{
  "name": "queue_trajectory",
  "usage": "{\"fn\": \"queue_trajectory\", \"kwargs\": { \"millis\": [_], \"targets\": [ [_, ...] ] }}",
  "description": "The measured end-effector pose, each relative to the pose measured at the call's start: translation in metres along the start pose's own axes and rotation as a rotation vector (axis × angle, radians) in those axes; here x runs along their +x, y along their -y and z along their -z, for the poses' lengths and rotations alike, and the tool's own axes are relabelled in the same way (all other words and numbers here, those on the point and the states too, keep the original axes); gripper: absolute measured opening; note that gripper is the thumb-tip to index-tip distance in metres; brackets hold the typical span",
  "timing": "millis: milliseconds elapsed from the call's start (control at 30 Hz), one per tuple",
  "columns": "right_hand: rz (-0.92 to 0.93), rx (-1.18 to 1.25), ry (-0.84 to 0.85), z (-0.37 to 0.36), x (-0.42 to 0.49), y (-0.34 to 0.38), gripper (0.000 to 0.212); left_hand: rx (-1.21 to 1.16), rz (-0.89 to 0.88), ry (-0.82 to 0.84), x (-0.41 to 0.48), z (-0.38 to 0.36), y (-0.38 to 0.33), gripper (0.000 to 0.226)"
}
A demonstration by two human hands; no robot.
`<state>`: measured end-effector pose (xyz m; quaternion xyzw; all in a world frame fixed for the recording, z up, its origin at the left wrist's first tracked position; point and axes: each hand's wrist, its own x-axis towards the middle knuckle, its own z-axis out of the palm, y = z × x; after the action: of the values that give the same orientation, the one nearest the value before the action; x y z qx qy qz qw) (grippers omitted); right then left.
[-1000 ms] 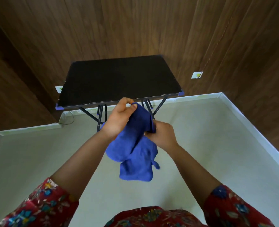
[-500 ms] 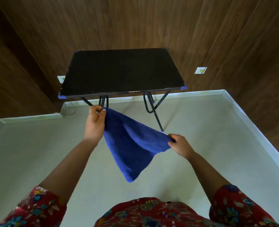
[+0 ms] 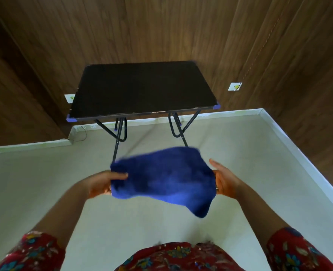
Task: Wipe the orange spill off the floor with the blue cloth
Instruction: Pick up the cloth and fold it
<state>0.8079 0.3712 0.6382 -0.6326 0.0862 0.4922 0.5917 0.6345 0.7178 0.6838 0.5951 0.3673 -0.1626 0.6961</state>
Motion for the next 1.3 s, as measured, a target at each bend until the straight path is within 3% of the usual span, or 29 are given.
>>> {"fn": "queue_trajectory", "kwargs": {
  "millis": [67,200,267,333,400,467,567,633,700,733,800,867,933,1000,1067,1133,1200,1300],
  "targets": [
    [0.083,-0.066,-0.05,-0.005,-0.002,-0.007,0.037,0.141,0.001,0.046,0.005,0.004,0.016,0.064],
    [0.277,0.151,-0.026,-0.007,-0.008,0.011,0.035,-0.171,-0.22,0.112,0.009,0.011,0.008,0.063],
    [0.332,0.19,-0.038,-0.009,-0.011,0.021,0.033,0.02,-0.24,0.113,0.009,0.01,0.004,0.048],
    [0.364,0.137,-0.109,-0.012,-0.011,0.029,0.03,0.251,-0.159,-0.018,0.013,0.006,0.002,0.023],
    [0.382,0.02,-0.24,-0.016,-0.011,0.039,0.024,0.32,-0.177,-0.182,0.019,0.003,-0.007,0.012],
    [0.397,-0.113,-0.402,-0.02,-0.011,0.05,0.023,0.266,-0.305,-0.34,0.025,0.006,-0.019,0.013],
    [0.484,-0.2,-0.53,-0.023,-0.016,0.068,0.034,0.239,-0.434,-0.489,0.016,0.007,-0.04,0.043],
    [0.566,-0.306,-0.512,-0.023,-0.022,0.08,0.025,0.312,-0.506,-0.493,0.006,0.004,-0.051,0.045],
    [0.636,-0.423,-0.43,-0.024,-0.03,0.092,0.024,0.351,-0.555,-0.401,-0.005,0.003,-0.06,0.031],
    [0.66,-0.504,-0.398,-0.024,-0.034,0.098,0.03,0.377,-0.55,-0.334,-0.01,0.004,-0.066,0.026],
    [0.673,-0.825,-0.422,-0.026,-0.036,0.107,0.043,0.597,-0.534,-0.278,-0.014,0.012,-0.072,0.037],
    [0.678,-1.196,-0.507,-0.029,-0.033,0.113,0.036,0.883,-0.547,-0.356,-0.012,0.021,-0.08,0.04],
    [0.621,-1.277,-0.532,-0.032,-0.032,0.119,0.02,1.009,-0.57,-0.469,-0.012,0.026,-0.089,0.019],
    [0.569,-1.215,-0.483,-0.032,-0.033,0.128,0.011,1.039,-0.583,-0.509,-0.015,0.031,-0.099,0.02],
    [0.565,-1.126,-0.407,-0.029,-0.034,0.136,0.019,0.978,-0.633,-0.469,-0.014,0.039,-0.108,0.016],
    [0.547,-0.892,-0.345,-0.024,-0.039,0.14,0.025,0.602,-0.586,-0.316,-0.023,0.043,-0.113,0.008],
    [0.569,-0.519,-0.262,-0.021,-0.043,0.144,0.019,0.226,-0.557,-0.164,-0.029,0.045,-0.115,0.016],
    [0.591,-0.007,-0.139,-0.028,-0.038,0.142,0.017,-0.083,-0.593,-0.134,-0.028,0.036,-0.114,0.014]
  ]
}}
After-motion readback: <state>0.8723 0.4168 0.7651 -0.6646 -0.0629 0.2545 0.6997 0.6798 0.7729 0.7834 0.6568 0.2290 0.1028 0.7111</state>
